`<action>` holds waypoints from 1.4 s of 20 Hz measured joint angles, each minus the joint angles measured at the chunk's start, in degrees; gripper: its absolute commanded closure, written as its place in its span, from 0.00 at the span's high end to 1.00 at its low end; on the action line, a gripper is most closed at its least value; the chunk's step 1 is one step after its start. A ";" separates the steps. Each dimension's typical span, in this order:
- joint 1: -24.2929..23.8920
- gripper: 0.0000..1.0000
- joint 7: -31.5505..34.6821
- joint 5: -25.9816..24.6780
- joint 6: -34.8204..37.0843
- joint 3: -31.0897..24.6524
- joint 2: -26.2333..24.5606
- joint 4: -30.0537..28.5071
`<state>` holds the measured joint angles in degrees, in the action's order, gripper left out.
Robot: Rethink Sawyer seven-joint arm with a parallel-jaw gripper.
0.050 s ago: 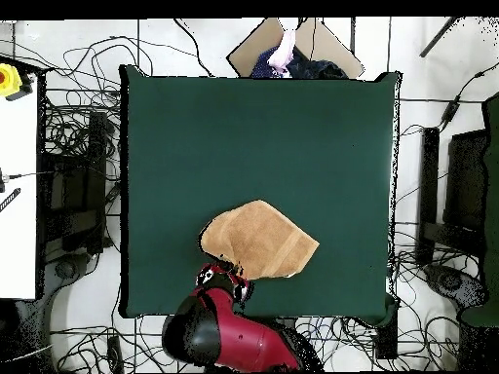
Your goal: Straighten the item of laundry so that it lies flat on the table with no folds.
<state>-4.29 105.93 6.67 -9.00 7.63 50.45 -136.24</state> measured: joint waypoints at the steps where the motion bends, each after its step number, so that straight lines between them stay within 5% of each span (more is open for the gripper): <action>1: -0.62 0.00 0.00 -0.01 -0.02 -0.19 0.02 -0.10; 11: -0.35 0.00 0.20 1.04 -0.05 -2.50 -3.07 -1.28; 28: 28.05 0.00 7.10 24.97 -0.06 -2.59 -13.66 0.20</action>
<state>23.76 113.03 31.65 -9.06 5.04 36.79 -136.04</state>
